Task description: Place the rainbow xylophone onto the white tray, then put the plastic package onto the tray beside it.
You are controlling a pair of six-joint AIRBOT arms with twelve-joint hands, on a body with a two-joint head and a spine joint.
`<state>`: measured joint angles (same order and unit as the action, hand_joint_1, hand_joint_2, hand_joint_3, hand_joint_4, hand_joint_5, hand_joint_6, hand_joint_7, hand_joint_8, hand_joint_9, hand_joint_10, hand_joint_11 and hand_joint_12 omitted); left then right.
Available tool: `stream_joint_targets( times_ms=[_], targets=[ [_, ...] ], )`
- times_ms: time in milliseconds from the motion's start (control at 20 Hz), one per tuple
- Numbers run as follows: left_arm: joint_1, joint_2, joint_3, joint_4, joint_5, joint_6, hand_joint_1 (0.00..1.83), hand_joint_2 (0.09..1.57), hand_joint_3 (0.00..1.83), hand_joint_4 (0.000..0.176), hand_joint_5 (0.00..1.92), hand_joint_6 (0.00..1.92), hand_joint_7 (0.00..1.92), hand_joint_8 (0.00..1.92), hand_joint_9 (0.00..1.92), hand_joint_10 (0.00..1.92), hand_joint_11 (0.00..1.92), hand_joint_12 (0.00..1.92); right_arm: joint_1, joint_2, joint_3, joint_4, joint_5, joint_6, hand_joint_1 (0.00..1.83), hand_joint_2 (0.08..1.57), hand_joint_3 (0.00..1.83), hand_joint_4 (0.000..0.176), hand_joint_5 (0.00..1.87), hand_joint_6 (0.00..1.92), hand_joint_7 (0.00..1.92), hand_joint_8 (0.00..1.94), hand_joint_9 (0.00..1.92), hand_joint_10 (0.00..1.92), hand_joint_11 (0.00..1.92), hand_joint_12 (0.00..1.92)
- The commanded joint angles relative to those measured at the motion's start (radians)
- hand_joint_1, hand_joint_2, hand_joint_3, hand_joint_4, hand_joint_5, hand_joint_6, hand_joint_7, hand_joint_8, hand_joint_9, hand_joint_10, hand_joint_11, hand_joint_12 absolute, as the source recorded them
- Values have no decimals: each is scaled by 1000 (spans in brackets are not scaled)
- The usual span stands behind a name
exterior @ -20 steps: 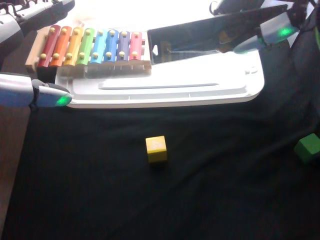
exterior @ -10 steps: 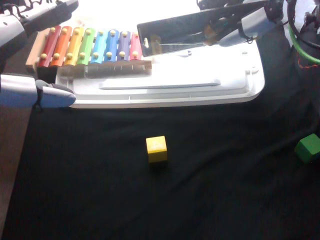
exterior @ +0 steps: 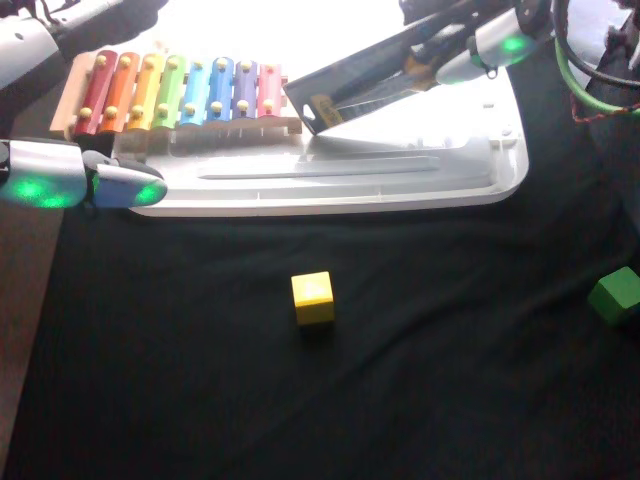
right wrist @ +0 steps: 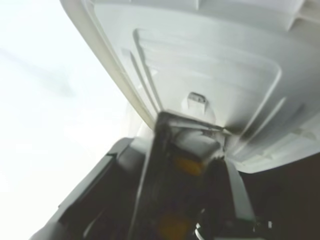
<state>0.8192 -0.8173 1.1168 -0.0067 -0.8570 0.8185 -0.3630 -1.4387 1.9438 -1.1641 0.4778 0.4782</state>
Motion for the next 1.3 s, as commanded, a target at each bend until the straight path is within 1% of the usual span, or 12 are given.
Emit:
stream_joint_targets(
  times_ms=[0, 200, 350, 450, 600, 800, 900, 950, 1000, 1050, 1150, 1250],
  targets=[
    [-14, 0, 1, -21, -116, -6, 820, 916, 0, 0, 0, 0, 205, 4, 291, 6, 0, 782, 3, 0, 7, 45, 20, 11, 1352, 1145, 3, 0, 847, 939, 950, 1139, 884, 1323, 553, 1537],
    [-13, -1, 0, -21, -113, -8, 813, 907, 0, 0, 0, 0, 201, 1, 282, 1, 0, 750, -24, 4, 7, 42, 20, 21, 1347, 1159, 5, 0, 855, 1042, 901, 1082, 822, 1405, 572, 1208],
    [-13, -1, -1, -21, -110, -9, 813, 923, 3, 0, 0, 0, 184, 2, 266, 1, 0, 770, -37, 10, 2, 37, 20, 23, 1221, 1163, 0, 0, 883, 964, 915, 1268, 864, 765, 601, 1368],
    [-12, -2, -1, -21, -110, -11, 796, 921, 1, 0, 0, 0, 184, 2, 272, 4, 6, 781, -46, 9, 3, 36, 20, 26, 1233, 1182, 0, 0, 860, 932, 872, 1395, 763, 1133, 589, 1639],
    [-12, -2, -2, -21, -112, -14, 810, 928, 2, 0, 0, 0, 187, 3, 268, 1, 0, 800, -52, 6, 4, 32, 20, 26, 1239, 1134, 0, 0, 878, 979, 1017, 1094, 965, 682, 714, 1293],
    [-12, -5, -2, -21, -110, -16, 833, 950, 4, 0, 0, 0, 197, 4, 260, 5, 0, 772, -68, 1, 4, 28, 20, 26, 1196, 1176, 1, 0, 781, 1206, 947, 1125, 910, 483, 535, 1233],
    [-12, -5, -2, -20, -108, -16, 838, 949, 2, 0, 0, 0, 185, 2, 254, 2, 0, 753, -75, 1, 2, 27, 20, 26, 1227, 1140, 0, 0, 839, 1072, 1023, 1050, 976, 392, 563, 1166],
    [-12, -5, -2, -20, -108, -16, 831, 950, 1, 0, 0, 0, 180, 0, 250, 0, 0, 736, -77, 5, -1, 27, 20, 26, 1164, 1134, 0, 0, 910, 1053, 902, 490, 937, 314, 536, 1129],
    [-12, -5, -2, -20, -107, -16, 824, 951, 1, 0, 0, 0, 178, 0, 250, 1, 0, 731, -77, 8, -4, 26, 20, 26, 1122, 1016, 0, 0, 731, 408, 791, 176, 795, 164, 391, 1022],
    [-11, -5, -2, -19, -106, -16, 808, 951, 1, 0, 0, 0, 169, 0, 246, 0, 0, 703, -77, 12, -8, 25, 20, 26, 1122, 946, 0, 0, 690, 125, 743, 53, 760, 79, 365, 934],
    [-9, -6, -2, -19, -105, -16, 816, 945, 0, 0, 0, 0, 187, 5, 256, 3, 0, 724, -77, 16, -14, 20, 23, 26, 1039, 819, 0, 8, 490, 5, 594, 1, 640, 5, 293, 845],
    [-7, -6, -2, -19, -104, -16, 824, 944, 0, 0, 0, 0, 193, 4, 261, 3, 0, 747, -77, 21, -22, 16, 33, 26, 981, 749, 0, 83, 324, 0, 479, 0, 536, 0, 260, 861]
  ],
)
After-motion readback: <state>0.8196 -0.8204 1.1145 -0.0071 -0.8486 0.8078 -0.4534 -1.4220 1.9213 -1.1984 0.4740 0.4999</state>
